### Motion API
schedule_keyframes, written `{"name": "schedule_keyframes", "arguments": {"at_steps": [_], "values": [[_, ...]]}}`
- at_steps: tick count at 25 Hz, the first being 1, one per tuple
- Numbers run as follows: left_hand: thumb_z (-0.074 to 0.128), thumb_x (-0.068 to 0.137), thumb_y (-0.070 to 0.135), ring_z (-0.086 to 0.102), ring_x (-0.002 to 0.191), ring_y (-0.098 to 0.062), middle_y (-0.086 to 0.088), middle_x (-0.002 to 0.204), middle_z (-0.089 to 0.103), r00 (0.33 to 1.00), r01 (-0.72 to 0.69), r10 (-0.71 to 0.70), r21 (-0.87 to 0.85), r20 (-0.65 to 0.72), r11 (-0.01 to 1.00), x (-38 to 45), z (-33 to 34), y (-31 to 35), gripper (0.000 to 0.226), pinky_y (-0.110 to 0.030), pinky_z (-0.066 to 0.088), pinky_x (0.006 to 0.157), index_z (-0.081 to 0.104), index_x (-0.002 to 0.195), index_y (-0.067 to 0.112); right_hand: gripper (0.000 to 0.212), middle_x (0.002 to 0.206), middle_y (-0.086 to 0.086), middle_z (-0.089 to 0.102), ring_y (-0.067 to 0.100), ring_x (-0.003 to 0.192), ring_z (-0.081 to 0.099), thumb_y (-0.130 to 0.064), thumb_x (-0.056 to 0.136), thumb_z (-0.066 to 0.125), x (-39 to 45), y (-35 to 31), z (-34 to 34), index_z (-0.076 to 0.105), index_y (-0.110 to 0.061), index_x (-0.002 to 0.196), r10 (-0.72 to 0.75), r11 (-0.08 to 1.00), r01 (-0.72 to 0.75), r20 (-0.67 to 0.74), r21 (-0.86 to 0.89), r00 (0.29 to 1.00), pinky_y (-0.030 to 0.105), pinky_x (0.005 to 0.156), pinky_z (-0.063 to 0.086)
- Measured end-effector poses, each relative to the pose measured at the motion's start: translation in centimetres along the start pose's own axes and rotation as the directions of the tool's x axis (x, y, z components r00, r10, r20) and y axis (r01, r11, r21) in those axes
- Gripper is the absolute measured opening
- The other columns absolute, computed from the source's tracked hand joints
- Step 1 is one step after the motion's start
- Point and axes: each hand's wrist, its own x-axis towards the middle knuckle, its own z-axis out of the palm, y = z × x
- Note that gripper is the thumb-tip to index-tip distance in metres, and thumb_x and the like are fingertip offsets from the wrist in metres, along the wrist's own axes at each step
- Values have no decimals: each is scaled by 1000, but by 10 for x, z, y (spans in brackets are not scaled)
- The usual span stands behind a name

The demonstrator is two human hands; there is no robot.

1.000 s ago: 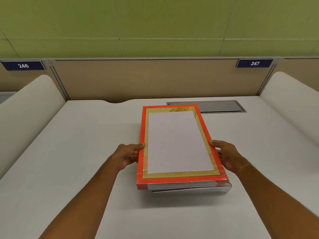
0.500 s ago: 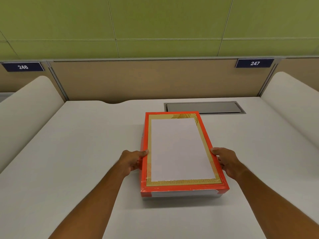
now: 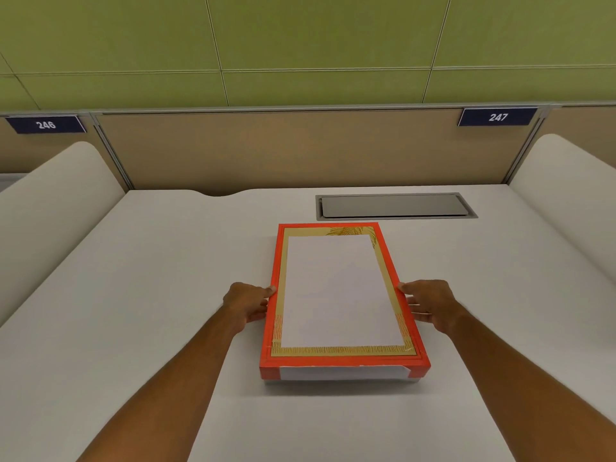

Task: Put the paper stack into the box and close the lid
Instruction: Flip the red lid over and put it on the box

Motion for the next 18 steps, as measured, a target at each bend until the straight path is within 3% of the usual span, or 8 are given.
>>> {"name": "schedule_keyframes", "arguments": {"at_steps": [4,7,15,18], "values": [[75,81,10,75,71,-25,-16,89,75,995,-50,53,30,-89,998,5,2,6,16,-36,62,63,68,90,-2,21,102,16,73,34,86,73,-18,88,70,6,-4,1,67,0,100,-21,999,19,-35,-44,999,48,84,60],[77,77,3,74,69,-25,-18,86,74,990,-34,40,52,-132,998,8,5,5,14,-37,63,65,70,86,-4,18,103,18,73,35,88,73,-13,88,70,9,-2,3,67,1,100,5,1000,-6,-36,-27,999,50,85,60],[78,77,6,73,65,-24,-18,88,74,991,10,8,135,-130,991,16,6,7,14,-33,62,62,69,83,-2,13,100,21,74,33,84,74,-8,84,74,15,1,2,68,2,90,67,997,-65,-63,30,996,46,85,61],[77,79,12,73,71,-26,-16,88,74,980,-87,138,313,-146,946,12,8,8,16,-37,62,69,72,86,-2,18,97,19,74,34,85,74,-14,85,73,11,-1,6,70,3,88,-21,990,7,-99,-142,995,48,86,60]]}}
